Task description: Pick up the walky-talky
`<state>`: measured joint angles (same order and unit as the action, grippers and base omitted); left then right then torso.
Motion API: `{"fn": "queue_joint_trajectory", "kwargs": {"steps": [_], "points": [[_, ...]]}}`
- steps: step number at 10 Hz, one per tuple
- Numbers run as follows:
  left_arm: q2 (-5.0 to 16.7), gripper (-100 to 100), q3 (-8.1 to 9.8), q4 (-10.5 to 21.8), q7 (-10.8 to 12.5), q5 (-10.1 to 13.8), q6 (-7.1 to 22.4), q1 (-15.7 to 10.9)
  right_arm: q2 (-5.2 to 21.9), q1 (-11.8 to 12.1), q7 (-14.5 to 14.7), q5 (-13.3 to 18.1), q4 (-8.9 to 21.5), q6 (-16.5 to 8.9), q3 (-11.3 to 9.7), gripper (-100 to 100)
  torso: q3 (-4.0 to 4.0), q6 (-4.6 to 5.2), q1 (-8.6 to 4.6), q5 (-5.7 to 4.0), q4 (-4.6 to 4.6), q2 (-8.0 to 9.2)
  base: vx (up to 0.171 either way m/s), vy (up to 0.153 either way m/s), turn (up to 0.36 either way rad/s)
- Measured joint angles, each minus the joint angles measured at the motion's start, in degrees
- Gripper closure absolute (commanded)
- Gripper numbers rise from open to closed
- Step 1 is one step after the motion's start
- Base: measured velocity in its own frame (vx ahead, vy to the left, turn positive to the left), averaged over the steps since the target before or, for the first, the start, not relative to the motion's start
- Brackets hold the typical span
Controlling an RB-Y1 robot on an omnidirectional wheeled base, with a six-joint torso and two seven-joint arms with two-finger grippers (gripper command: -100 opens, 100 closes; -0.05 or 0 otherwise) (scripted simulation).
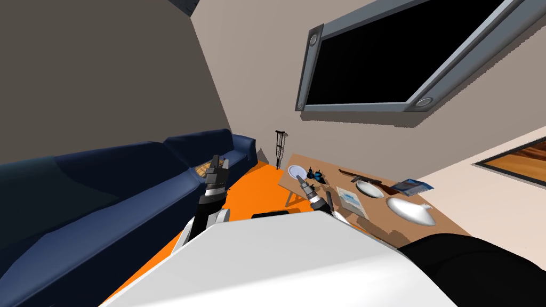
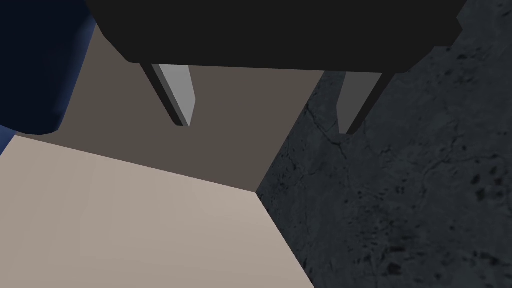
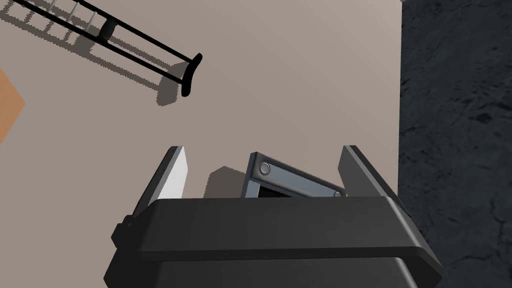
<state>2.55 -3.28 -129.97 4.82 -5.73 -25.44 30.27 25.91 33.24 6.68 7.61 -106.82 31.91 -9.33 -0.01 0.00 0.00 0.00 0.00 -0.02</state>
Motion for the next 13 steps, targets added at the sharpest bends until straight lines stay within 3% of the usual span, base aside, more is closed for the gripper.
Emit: {"fn": "queue_joint_trajectory", "kwargs": {"steps": [11,13], "points": [[0.00,0,0.00,0.00,0.00,0.00,0.00,0.01,12.29,-0.25,1.02,4.91,14.67,-0.85,-4.54,-100,0.00,0.03,0.02,0.01,0.00,-0.01,0.006,0.010,0.090],[0.00,0,0.00,0.00,0.00,0.00,0.00,0.00,15.54,-0.70,1.38,6.18,19.05,-0.20,-5.57,-100,-0.01,0.00,0.04,0.02,0.00,-0.02,0.009,0.016,0.151]]}}
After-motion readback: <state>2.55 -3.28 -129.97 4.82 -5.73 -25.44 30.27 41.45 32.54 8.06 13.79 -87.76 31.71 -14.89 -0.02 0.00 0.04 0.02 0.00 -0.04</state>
